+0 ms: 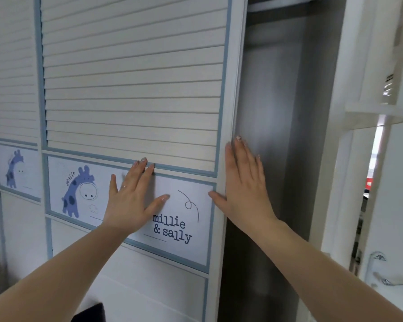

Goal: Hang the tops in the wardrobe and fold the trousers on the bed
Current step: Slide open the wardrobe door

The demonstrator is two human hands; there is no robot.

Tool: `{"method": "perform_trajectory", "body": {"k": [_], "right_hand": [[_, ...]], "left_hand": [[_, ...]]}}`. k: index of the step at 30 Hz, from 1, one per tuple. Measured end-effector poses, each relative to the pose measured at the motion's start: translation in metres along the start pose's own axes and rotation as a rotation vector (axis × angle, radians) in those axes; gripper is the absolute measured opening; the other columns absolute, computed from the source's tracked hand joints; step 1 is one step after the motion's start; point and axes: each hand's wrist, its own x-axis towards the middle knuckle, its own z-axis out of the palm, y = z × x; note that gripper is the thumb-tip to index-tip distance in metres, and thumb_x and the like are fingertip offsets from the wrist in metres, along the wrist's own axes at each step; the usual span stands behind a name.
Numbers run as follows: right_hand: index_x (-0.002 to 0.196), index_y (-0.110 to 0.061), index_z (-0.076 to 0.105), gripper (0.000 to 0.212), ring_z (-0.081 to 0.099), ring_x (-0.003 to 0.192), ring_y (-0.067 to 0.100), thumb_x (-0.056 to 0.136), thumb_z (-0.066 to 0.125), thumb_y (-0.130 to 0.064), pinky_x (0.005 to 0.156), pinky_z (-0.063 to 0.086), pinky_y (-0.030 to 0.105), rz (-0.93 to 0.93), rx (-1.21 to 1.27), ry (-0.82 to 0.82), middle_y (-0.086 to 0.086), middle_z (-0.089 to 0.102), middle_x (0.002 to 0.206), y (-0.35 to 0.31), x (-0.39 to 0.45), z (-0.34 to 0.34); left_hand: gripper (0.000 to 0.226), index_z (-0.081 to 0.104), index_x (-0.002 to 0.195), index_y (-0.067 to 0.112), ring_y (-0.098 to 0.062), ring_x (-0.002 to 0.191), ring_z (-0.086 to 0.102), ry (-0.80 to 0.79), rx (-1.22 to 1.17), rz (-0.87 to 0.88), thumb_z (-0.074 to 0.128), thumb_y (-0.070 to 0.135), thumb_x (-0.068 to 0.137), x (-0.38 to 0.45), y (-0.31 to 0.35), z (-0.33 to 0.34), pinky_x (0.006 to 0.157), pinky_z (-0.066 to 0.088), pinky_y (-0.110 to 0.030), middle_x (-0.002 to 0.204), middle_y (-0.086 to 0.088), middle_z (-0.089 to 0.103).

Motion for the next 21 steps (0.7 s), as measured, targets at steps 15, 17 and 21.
{"method": "perform_trajectory", "body": {"k": [15,17,21], "right_hand": [[0.133,-0.023,-0.037,0.110,-0.017,0.145,0.013,0.086,0.059,-0.050,0.117,-0.009,0.036,-0.036,0.325,-0.102,-0.003,-0.030,0.154,-0.071,0.054,0.065],[0.132,-0.024,-0.037,0.110,-0.015,0.145,0.013,0.086,0.060,-0.050,0.118,-0.006,0.036,-0.048,0.348,-0.107,-0.006,-0.033,0.149,-0.083,0.062,0.072],[0.132,-0.027,-0.036,0.110,-0.012,0.146,0.014,0.085,0.062,-0.049,0.120,-0.001,0.038,-0.074,0.392,-0.119,-0.010,-0.036,0.144,-0.103,0.074,0.086]], "left_hand": [[0.104,0.007,0.153,0.019,-0.011,0.147,-0.003,-0.034,-0.016,-0.015,0.021,0.086,0.074,0.011,-0.068,0.001,0.115,0.002,-0.055,0.161,0.004,0.001],[0.103,0.004,0.153,0.021,-0.011,0.147,-0.004,-0.046,-0.007,0.037,0.018,0.086,0.075,0.010,-0.069,-0.001,0.116,0.000,-0.053,0.161,0.006,-0.003],[0.094,-0.003,0.150,0.027,-0.013,0.147,-0.004,-0.019,0.011,0.138,0.021,0.083,0.079,0.009,-0.069,0.000,0.116,-0.005,-0.047,0.158,0.008,-0.006]]}}
